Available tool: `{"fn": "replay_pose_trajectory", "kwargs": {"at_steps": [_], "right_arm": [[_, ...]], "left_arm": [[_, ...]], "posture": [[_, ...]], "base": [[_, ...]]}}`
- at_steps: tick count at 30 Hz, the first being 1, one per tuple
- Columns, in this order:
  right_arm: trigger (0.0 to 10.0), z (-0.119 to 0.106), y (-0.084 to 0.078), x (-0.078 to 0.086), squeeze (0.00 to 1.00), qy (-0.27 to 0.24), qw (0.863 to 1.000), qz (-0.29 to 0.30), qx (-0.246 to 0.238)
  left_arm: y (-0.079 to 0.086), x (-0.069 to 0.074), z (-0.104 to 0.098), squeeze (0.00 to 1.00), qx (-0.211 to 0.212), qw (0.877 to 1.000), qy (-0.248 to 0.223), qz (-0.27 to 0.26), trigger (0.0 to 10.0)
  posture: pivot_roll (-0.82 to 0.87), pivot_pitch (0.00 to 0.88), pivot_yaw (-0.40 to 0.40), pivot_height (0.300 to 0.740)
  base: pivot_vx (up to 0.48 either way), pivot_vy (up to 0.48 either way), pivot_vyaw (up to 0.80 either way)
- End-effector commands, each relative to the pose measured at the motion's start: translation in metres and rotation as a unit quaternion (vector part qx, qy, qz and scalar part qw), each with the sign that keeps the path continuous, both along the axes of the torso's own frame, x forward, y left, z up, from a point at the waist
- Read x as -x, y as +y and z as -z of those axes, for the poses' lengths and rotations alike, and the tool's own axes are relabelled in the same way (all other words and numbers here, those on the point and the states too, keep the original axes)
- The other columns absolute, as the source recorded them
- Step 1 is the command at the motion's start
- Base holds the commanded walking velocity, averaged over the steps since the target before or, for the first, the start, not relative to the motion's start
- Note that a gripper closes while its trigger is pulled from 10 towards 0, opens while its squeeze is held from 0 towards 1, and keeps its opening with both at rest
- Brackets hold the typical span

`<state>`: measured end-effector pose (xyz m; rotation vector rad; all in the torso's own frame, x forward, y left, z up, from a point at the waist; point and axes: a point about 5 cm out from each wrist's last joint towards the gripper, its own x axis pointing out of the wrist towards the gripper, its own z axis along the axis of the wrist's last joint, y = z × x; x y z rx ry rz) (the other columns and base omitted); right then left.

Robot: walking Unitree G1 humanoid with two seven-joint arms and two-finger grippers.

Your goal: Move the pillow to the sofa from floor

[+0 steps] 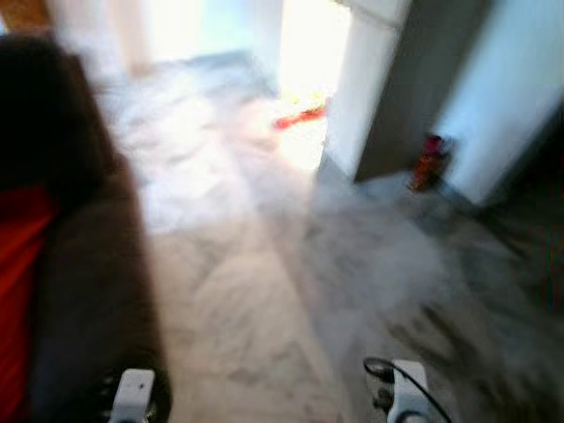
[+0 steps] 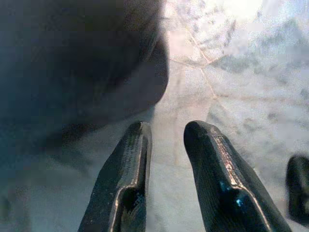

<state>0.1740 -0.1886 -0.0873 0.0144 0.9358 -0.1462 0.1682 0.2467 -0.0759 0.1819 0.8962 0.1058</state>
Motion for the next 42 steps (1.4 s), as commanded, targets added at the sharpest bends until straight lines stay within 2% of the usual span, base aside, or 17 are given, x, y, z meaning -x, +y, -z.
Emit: {"fn": "replay_pose_trajectory", "kwargs": {"at_steps": [1, 12, 24, 30, 42], "right_arm": [[10.0, 0.004, -0.009, 0.011, 0.00, 0.017, 1.000, 0.008, 0.011], [10.0, 0.003, -0.010, 0.010, 0.00, 0.015, 1.000, 0.007, 0.013], [10.0, 0.002, -0.010, 0.009, 0.00, 0.006, 1.000, 0.009, 0.007], [10.0, 0.001, -0.012, 0.007, 0.00, 0.004, 1.000, 0.006, 0.018], [10.0, 0.001, -0.012, 0.007, 0.00, 0.002, 1.000, 0.002, 0.009]], "left_arm": [[-0.010, -0.009, -0.002, 0.00, 0.009, 1.000, -0.008, 0.014, 10.0], [-0.017, -0.013, -0.002, 0.00, 0.015, 1.000, -0.015, 0.017, 10.0], [-0.019, -0.014, -0.001, 0.00, 0.017, 1.000, -0.014, 0.014, 10.0], [-0.020, -0.014, -0.001, 0.00, 0.020, 1.000, -0.014, 0.012, 10.0], [-0.022, -0.014, 0.000, 0.00, 0.023, 1.000, -0.013, 0.012, 10.0]], "posture": [[0.04, 0.000, -0.010, 0.740], [0.04, 0.000, -0.012, 0.740], [0.04, 0.000, -0.018, 0.740], [0.04, 0.002, -0.021, 0.740], [0.04, 0.010, -0.029, 0.740]], "base": [[0.326, 0.000, -0.75], [0.319, 0.000, -0.75], [0.296, 0.000, 0.00], [0.000, 0.000, 0.00], [0.000, 0.000, 0.00]]}}
